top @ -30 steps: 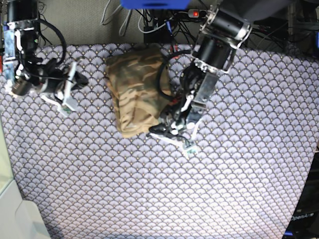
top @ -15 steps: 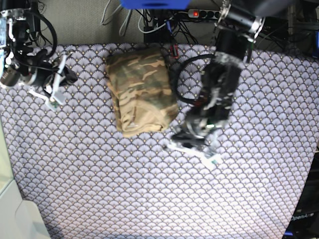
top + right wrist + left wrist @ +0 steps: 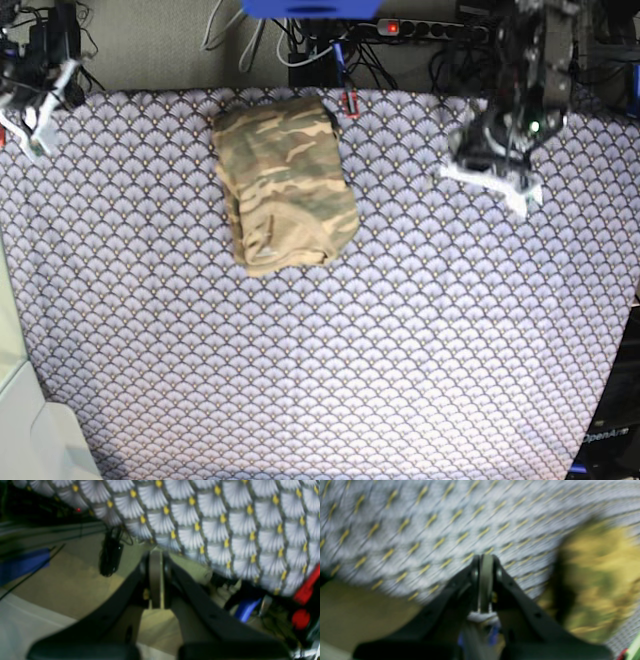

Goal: Fold the T-shirt properly

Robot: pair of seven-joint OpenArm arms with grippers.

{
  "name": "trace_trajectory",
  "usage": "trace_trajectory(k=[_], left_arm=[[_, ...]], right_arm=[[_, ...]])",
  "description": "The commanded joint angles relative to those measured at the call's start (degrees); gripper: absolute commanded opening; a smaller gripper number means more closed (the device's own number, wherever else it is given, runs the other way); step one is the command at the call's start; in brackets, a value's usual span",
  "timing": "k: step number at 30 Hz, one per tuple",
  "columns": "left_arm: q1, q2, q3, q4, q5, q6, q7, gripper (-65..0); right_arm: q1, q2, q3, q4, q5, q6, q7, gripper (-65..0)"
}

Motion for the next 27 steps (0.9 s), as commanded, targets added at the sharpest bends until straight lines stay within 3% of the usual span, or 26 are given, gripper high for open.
trace_trajectory(k=[1, 4, 13, 19, 24, 27], left_arm=[[1.6, -0.4, 0.0, 1.1, -0.1, -0.3, -0.4, -63.8], [8.3, -1.0, 0.0, 1.0, -0.1, -0.3, -1.0, -63.8], [20.4, -1.3, 0.0, 0.3, -0.1, -0.3, -1.8, -63.8], [23.0, -2.5, 1.4, -11.3, 0.4, -0.3, -10.9, -63.8], [20.1, -5.4, 15.1, -27.2, 0.4, -0.3, -24.2, -63.8], [15.9, -5.2, 21.0, -37.2, 0.3, -0.3, -30.6, -63.8]], right_arm=[[-1.1, 0.9, 1.1, 0.8, -0.1, 0.3, 0.2, -65.0], [-3.0, -0.7, 1.8, 0.7, -5.9, 0.3, 1.2, -65.0], [-3.1, -7.0, 0.1, -2.0, -31.4, 0.3, 7.3, -65.0], [-2.3, -7.9, -0.8, -16.9, -41.4, 0.3, 18.3, -65.0], [1.5, -7.5, -3.7, -36.3, -43.0, 0.3, 28.8, -65.0], [4.6, -7.0, -7.5, -46.8, -43.6, 0.3, 35.8, -65.0]])
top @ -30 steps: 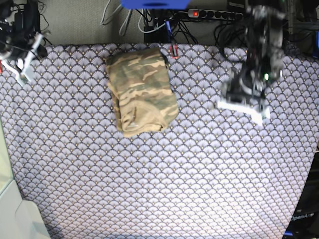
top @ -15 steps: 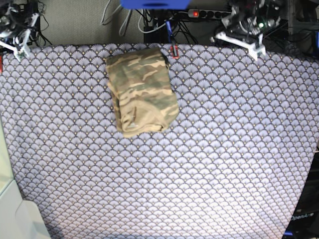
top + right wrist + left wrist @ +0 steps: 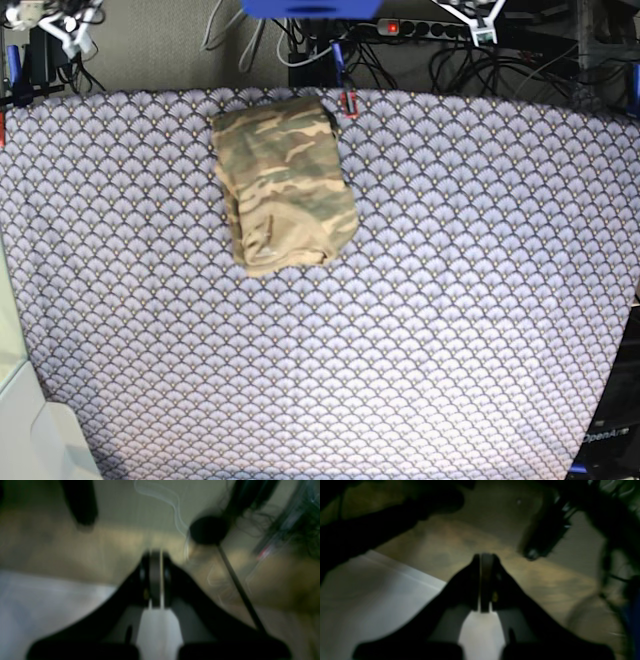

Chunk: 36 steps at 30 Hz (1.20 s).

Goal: Fold the T-shirt properly

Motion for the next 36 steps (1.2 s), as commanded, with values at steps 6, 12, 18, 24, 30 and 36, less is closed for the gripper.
trace_trajectory(k=[6, 12, 18, 24, 30, 36], left_arm=[[-6.5, 3.2, 4.3, -14.1, 0.5, 0.7, -5.2, -63.8], [-14.5, 8.3, 4.6, -32.3, 0.5, 0.7, -10.5, -63.8], [-22.5, 14.1, 4.7, -52.1, 0.5, 0.7, -21.1, -63.8], [-27.1, 17.3, 4.7, -64.7, 0.5, -2.6, -30.4, -63.6], [-26.9, 17.7, 4.4, -65.7, 0.3, -8.7, -35.2, -63.3], [-26.2, 18.3, 4.5, -65.7, 0.3, -9.5, -39.3, -63.2]], right_arm=[[5.1, 1.4, -11.6, -16.1, 0.1, 0.4, 13.0, -65.0], [9.6, 0.1, -21.8, -25.0, 0.2, 0.4, 19.6, -65.0], [16.1, -5.2, -28.5, -35.4, 0.1, -10.5, 24.7, -65.0], [20.8, -10.3, -30.9, -44.1, 0.2, -26.0, 32.1, -65.0], [21.1, -12.6, -30.5, -45.0, 0.4, -38.6, 36.9, -65.0], [20.9, -13.3, -30.4, -45.0, 0.4, -44.1, 40.8, -65.0]])
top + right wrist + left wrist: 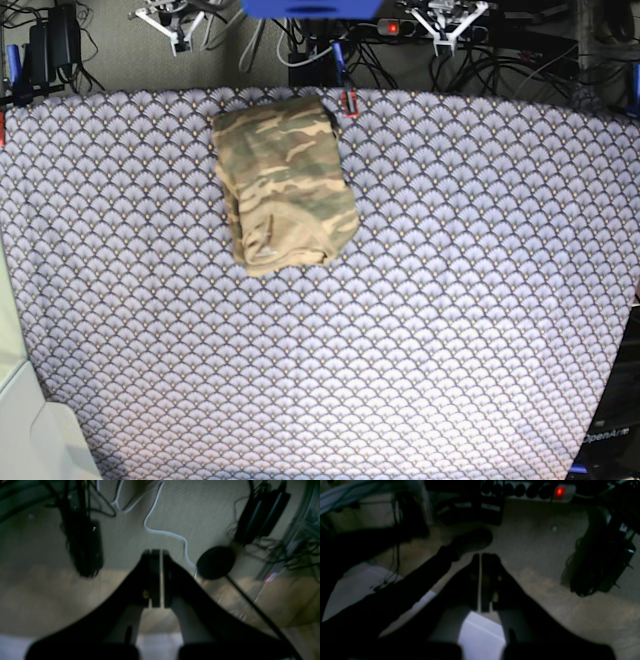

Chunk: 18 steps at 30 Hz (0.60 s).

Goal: Fold the T-shirt properly

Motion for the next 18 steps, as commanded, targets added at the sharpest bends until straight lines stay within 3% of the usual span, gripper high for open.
trace_trajectory(k=[1, 5, 16, 18], left_arm=[[0.2, 0.4, 0.1, 0.0, 0.2, 0.6, -0.8, -63.2], [-0.3, 1.2, 0.1, -2.7, 0.2, -1.0, -0.9, -63.2], [-1.1, -1.1, 0.3, -3.3, 0.4, -13.7, -1.0, -63.1], [-1.3, -1.6, 0.3, -3.3, 0.4, -14.5, -1.0, -63.1]], right_arm=[[-0.4, 0.3, 0.1, -0.1, 0.1, -1.7, 1.2, -65.0], [-0.5, 0.1, 1.3, -0.1, 0.2, -3.3, 2.1, -65.0], [-0.3, -0.1, 3.4, -0.1, -0.2, -3.3, 2.6, -65.0], [-0.3, -0.2, 3.6, -0.1, 0.0, -3.3, 3.4, -65.0]])
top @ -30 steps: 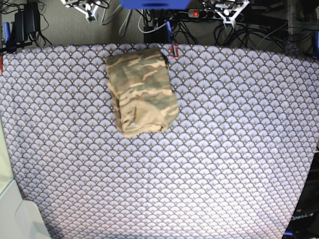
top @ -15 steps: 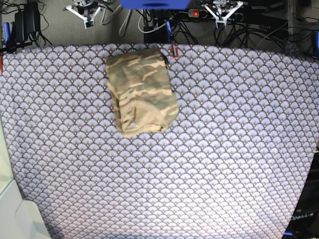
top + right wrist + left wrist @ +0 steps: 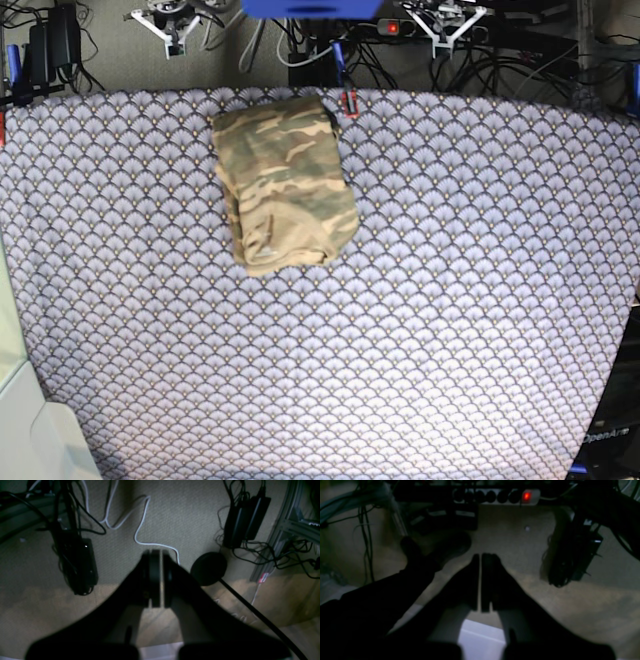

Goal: Fold the T-shirt properly

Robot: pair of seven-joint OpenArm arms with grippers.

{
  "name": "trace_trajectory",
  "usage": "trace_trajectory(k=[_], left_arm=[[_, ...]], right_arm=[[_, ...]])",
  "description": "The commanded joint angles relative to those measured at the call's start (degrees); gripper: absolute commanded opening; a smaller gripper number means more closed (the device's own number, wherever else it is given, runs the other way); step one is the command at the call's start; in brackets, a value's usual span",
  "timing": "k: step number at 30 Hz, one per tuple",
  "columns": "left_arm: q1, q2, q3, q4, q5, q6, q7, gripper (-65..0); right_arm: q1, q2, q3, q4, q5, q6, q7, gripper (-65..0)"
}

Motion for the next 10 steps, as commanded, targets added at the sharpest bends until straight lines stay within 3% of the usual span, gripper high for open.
trace_trajectory(k=[1, 7, 10], left_arm=[[0.1, -0.2, 0.1, 0.0, 0.2, 0.3, 0.0, -63.1], [0.6, -0.1, 3.5, 0.0, 4.1, 0.0, -0.2, -63.1], [1.4, 0.0, 3.6, -0.5, 4.0, 0.0, -3.6, -63.1]], right_arm=[[-0.2, 0.1, 0.2, 0.0, 0.0, -0.7, 0.8, -65.0], [-0.6, -1.3, -0.1, 0.0, -0.2, -0.7, 0.2, -65.0], [-0.7, -1.2, -0.2, 0.0, -0.2, -0.7, 0.1, -65.0]])
